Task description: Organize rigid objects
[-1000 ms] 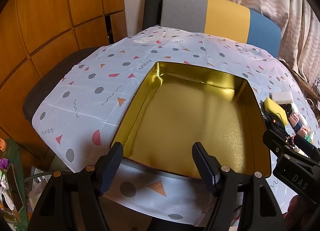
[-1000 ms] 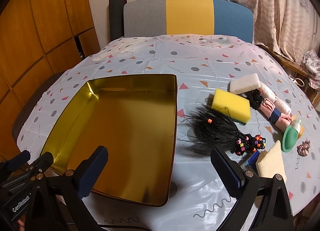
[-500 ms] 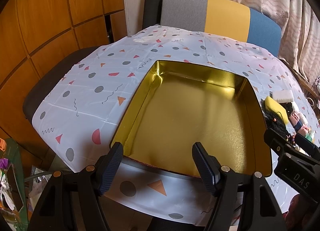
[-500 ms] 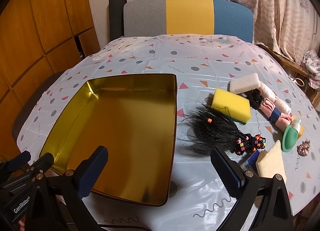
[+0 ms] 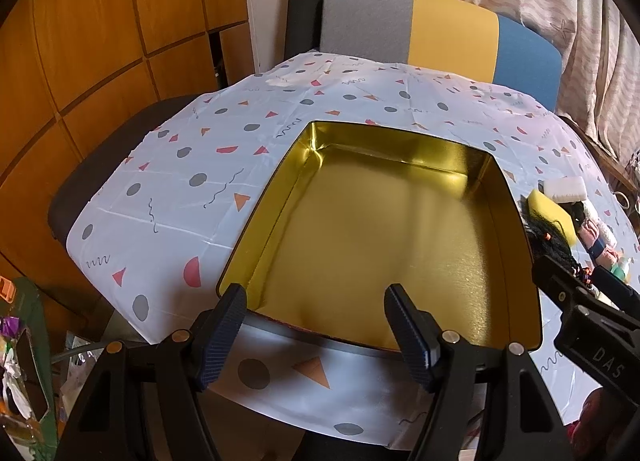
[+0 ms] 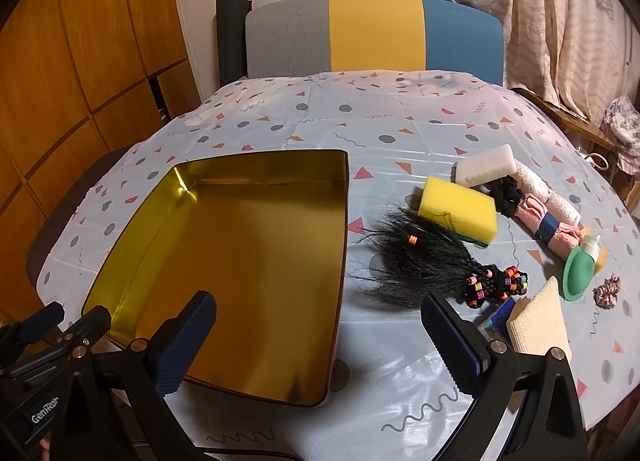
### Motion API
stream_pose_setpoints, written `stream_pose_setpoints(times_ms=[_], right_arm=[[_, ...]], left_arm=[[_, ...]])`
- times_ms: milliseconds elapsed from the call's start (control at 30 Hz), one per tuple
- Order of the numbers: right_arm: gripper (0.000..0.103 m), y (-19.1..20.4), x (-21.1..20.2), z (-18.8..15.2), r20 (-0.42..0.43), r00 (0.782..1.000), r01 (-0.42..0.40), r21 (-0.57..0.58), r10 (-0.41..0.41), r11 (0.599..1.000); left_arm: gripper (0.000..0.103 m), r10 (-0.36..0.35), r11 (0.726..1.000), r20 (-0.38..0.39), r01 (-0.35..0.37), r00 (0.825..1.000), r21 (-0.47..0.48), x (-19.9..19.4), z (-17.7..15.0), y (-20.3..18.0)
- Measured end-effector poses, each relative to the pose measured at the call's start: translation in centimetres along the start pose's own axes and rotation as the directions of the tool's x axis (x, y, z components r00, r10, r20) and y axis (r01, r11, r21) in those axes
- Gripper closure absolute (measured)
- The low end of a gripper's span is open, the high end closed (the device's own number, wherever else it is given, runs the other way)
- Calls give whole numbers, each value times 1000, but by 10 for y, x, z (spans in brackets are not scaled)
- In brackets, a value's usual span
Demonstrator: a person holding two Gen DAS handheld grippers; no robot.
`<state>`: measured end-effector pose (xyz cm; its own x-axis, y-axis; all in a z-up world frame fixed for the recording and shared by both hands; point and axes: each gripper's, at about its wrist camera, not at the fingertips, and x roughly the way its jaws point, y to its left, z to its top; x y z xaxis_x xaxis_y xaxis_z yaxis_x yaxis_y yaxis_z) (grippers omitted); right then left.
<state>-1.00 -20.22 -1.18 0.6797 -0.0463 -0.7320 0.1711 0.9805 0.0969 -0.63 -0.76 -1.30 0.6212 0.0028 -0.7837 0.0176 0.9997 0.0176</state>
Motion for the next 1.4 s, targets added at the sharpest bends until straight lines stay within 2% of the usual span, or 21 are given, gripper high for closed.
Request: stream_pose_setpoints(times_ms=[200,267,333,433,500,567,667,700,800,867,1033,1167,1400], right_arm=[[0,-13,-6,-1,6,1000,-6,19,6,1000],[0,-19,-9,-2,11,1000,-5,18,5,1000],[0,-29,-13,-4,24,1000,3,13,-4,1000],[0,-47,-20,-6,38,999,38,20,-39,999],[0,-63,-25,-7,50,997,62,38,-64,997],[0,-83,-30,-9,61,992,103,65,-107,993],[0,-117,-36,-13,61,985,156,108,-163,982],[0,-127,-39,-15,61,982,171,124,-180,977],[0,-162,-45,-23,45,976,203,179,-214,963],[0,-186,-48,-31,36,976,204,211,-216,956],[0,-226,-41,-51,6,994,102,242,-107,965],[0,-230,-21,-56,-46,998,41,200,-32,979],[0,-214,12,-57,-105,994,22,111,-10,994]], left_arm=[[30,-21,1000,-14,21,1000,6,0,-1,-6],[30,-72,997,-14,72,997,9,0,-3,-10],[30,-157,988,-21,157,987,6,0,-6,-15],[30,-288,957,-40,289,957,20,-1,-10,-28],[30,-338,938,-63,341,939,55,-1,-12,-44],[31,-401,909,-80,407,912,85,-4,-14,-58],[31,-528,838,-137,540,838,74,-3,-15,-80],[31,-541,828,-152,556,827,78,-4,-15,-89],[30,-555,807,-177,578,813,125,-6,-13,-110],[31,-572,786,-197,600,796,146,-8,-12,-125],[30,-591,766,-209,623,779,158,-5,-12,-148],[30,-583,762,-244,626,775,167,-3,-19,-158],[31,-577,755,-290,634,764,168,1,-30,-167]])
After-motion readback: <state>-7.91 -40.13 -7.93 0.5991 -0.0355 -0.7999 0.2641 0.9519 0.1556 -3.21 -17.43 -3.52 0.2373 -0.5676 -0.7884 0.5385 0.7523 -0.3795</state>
